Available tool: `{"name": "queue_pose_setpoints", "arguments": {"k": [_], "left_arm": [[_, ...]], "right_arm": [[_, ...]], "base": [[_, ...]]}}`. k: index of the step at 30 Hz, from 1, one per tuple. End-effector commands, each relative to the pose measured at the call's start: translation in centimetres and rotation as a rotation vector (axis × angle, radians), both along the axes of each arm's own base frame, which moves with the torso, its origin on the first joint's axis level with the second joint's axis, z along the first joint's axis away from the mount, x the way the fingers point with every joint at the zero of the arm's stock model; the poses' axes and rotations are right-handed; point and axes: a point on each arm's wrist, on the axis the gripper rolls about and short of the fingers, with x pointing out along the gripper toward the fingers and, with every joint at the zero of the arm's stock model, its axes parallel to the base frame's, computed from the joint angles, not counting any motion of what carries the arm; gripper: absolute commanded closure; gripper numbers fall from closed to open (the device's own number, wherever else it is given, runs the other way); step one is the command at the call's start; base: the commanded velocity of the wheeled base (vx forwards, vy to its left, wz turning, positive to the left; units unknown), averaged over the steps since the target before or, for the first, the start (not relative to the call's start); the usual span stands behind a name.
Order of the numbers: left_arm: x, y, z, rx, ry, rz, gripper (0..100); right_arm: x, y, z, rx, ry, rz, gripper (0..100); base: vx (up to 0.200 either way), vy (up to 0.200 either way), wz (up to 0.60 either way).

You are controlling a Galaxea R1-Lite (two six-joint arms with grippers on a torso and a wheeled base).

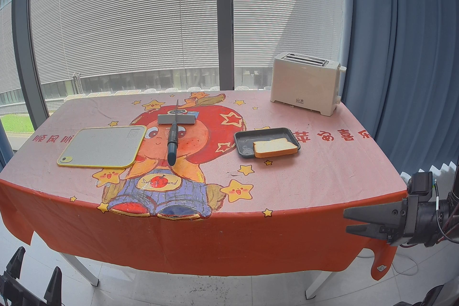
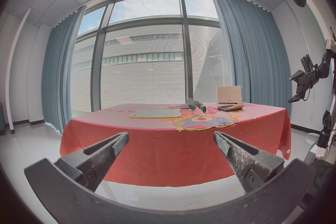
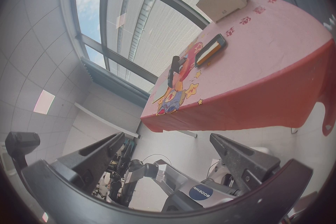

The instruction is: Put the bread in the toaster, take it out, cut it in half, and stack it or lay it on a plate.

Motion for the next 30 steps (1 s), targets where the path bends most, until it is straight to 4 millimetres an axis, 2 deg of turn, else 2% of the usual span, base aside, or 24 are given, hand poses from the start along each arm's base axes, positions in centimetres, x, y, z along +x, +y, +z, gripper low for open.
{"name": "queue_pose_setpoints", "arguments": {"k": [1,9,14,22,30], "left_arm": [[0.0,0.0,-0.5,0.000,0.000,0.001,0],[0.0,0.0,-0.5,0.000,0.000,0.001,0],[0.0,0.0,-0.5,0.000,0.000,0.001,0],[0.0,0.0,-0.5,0.000,0.001,0.001,0],[0.0,0.0,-0.5,0.000,0.001,0.001,0]], "right_arm": [[0.8,0.5,-0.5,-0.003,0.049,-0.006,0],[1.3,0.7,0.5,0.099,0.090,-0.047,0],[1.5,0.8,0.4,0.113,0.114,-0.059,0],[4.2,1.6,-0.4,0.104,0.164,-0.159,0],[5.9,2.9,-1.2,0.148,0.183,-0.211,0]], "base": [[0.000,0.000,0.00],[0.000,0.000,0.00],[0.000,0.000,0.00],[0.000,0.000,0.00],[0.000,0.000,0.00]]}}
